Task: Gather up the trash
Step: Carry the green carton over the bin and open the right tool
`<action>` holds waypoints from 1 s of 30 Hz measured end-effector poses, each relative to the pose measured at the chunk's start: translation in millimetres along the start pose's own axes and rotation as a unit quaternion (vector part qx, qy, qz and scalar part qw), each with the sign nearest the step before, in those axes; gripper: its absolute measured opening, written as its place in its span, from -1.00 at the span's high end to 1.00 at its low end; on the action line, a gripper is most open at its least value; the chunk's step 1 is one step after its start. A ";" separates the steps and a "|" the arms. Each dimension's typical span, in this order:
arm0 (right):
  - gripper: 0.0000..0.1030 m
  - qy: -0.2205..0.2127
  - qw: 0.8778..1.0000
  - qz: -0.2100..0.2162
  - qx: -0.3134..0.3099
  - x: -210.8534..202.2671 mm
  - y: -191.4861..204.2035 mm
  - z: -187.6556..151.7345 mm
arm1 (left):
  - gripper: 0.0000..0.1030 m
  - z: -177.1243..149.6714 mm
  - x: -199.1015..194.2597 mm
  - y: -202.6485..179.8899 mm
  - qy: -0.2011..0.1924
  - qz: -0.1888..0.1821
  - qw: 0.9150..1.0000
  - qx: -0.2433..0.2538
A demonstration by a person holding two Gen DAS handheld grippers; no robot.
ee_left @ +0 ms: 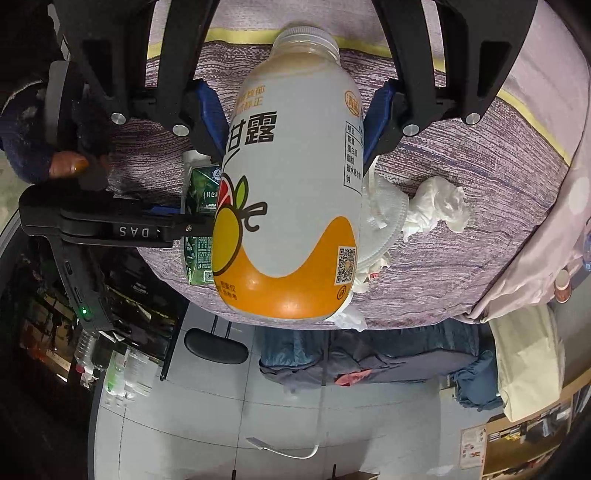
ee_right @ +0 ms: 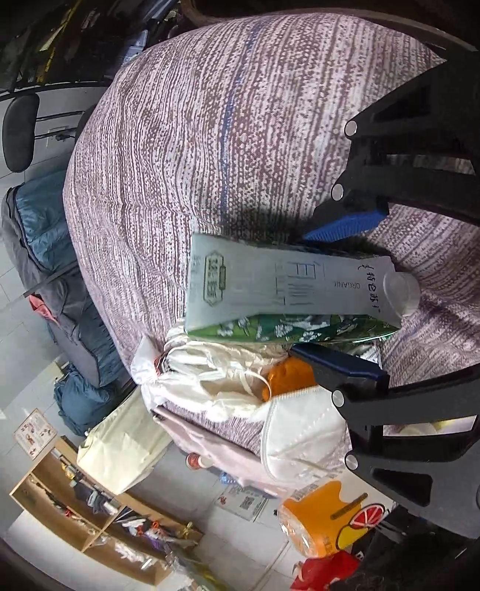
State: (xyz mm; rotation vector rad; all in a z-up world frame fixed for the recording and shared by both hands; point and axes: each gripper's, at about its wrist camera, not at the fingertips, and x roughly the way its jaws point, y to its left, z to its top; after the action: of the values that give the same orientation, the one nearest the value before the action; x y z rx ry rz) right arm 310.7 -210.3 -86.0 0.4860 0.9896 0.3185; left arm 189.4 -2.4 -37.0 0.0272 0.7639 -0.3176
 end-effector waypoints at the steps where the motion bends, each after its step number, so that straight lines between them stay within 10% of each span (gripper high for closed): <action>1: -0.03 -0.006 1.000 0.001 -0.002 -4.7 0.7 -2.6 | -0.20 -0.1 -1.3 -0.1 -0.002 -0.001 1.000 -0.005; 30: -0.03 -0.168 0.984 -0.048 0.028 -181.1 -78.4 -71.9 | -0.20 11.2 -18.9 -97.6 -0.032 -0.105 0.994 0.016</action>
State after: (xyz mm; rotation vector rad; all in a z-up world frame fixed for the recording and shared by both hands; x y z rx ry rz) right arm 158.6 -344.0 -30.3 0.5222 0.6921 0.1168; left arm 155.6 -91.7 -7.2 -0.0326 0.6988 -0.5284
